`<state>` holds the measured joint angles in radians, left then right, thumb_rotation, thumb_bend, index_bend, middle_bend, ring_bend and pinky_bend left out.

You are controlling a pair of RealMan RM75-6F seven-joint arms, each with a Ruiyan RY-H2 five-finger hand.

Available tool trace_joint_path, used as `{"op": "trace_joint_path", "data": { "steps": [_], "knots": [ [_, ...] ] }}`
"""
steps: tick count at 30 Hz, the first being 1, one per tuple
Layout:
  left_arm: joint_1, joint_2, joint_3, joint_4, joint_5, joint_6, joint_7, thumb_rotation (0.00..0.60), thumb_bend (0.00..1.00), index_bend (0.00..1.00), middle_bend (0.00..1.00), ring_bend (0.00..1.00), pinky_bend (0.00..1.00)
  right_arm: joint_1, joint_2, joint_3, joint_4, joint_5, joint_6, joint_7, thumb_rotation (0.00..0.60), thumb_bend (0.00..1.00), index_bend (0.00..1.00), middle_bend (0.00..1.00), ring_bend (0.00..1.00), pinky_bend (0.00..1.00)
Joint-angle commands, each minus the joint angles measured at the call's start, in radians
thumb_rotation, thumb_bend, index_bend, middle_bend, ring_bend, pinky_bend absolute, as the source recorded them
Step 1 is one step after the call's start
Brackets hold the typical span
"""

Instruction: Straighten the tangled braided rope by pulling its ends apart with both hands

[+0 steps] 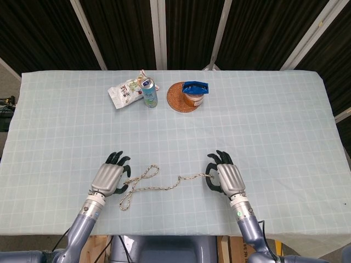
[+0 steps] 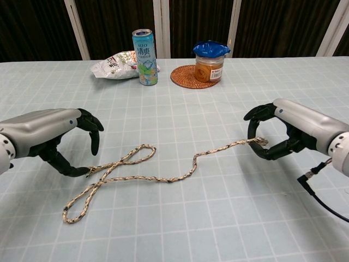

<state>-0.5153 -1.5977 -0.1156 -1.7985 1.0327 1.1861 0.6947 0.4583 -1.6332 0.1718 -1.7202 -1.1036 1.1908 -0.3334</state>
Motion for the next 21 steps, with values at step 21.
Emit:
{"op": "trace_joint_path", "data": {
  "steps": [21],
  "knots": [
    [-0.039, -0.084, 0.009, 0.079, -0.061, 0.002, 0.013, 0.600, 0.34, 0.51, 0.17, 0.00, 0.00, 0.000, 0.010, -0.001, 0.015, 0.005, -0.006, 0.019, 0.600, 0.51, 0.61, 0.21, 0.00, 0.00]
  ]
}}
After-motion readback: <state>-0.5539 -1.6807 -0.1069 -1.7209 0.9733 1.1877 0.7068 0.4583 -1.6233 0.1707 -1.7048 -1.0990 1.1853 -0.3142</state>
